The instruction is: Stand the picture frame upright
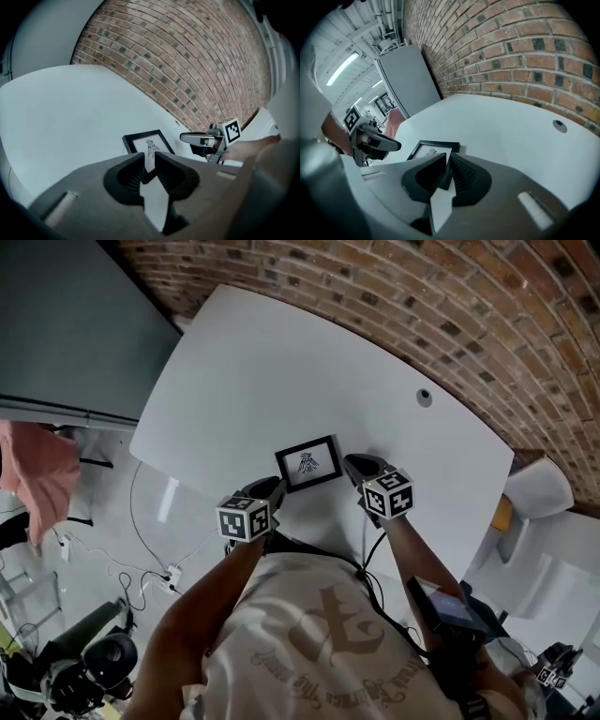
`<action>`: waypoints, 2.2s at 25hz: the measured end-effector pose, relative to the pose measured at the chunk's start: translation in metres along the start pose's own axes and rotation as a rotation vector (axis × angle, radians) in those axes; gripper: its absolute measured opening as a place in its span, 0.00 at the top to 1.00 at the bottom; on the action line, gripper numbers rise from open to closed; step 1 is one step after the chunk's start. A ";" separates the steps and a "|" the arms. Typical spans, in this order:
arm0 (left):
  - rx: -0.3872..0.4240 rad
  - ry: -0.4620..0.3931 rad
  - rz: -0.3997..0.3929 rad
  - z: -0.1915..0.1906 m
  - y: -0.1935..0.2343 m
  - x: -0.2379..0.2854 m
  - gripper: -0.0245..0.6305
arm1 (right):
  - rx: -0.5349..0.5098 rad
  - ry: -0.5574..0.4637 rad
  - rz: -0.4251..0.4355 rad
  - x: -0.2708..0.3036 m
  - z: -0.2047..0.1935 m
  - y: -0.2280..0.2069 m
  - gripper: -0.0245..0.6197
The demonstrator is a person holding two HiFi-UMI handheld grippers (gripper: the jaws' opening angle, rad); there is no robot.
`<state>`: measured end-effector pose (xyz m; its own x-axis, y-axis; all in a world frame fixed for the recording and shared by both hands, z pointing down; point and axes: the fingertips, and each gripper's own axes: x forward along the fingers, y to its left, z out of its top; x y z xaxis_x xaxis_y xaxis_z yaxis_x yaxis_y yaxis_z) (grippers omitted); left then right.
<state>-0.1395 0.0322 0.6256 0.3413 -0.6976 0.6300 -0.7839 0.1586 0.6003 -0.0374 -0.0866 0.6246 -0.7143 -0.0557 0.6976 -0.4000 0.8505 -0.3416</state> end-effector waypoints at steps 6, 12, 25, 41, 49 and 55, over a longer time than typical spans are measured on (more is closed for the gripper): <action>-0.084 0.067 0.028 -0.005 0.005 0.020 0.76 | 0.079 0.103 0.029 0.019 -0.013 -0.005 0.82; -0.184 0.096 0.075 -0.005 0.015 0.033 0.68 | 0.129 0.163 0.037 0.037 -0.018 -0.006 0.77; -0.286 0.188 0.203 -0.009 0.028 0.046 0.69 | 0.088 0.271 0.011 0.057 -0.023 -0.005 0.78; -0.193 0.237 0.336 -0.013 0.036 0.045 0.81 | 0.071 0.252 -0.048 0.057 -0.024 -0.003 0.81; -0.147 0.251 0.305 -0.014 0.032 0.045 0.82 | 0.132 0.208 -0.069 0.046 -0.032 0.000 0.82; -0.050 0.240 0.260 -0.006 0.018 0.048 0.82 | 0.165 0.136 -0.118 0.027 -0.031 -0.005 0.82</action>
<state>-0.1341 0.0058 0.6694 0.2507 -0.4467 0.8589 -0.8362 0.3471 0.4246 -0.0373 -0.0765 0.6648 -0.5777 -0.0697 0.8133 -0.5727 0.7446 -0.3429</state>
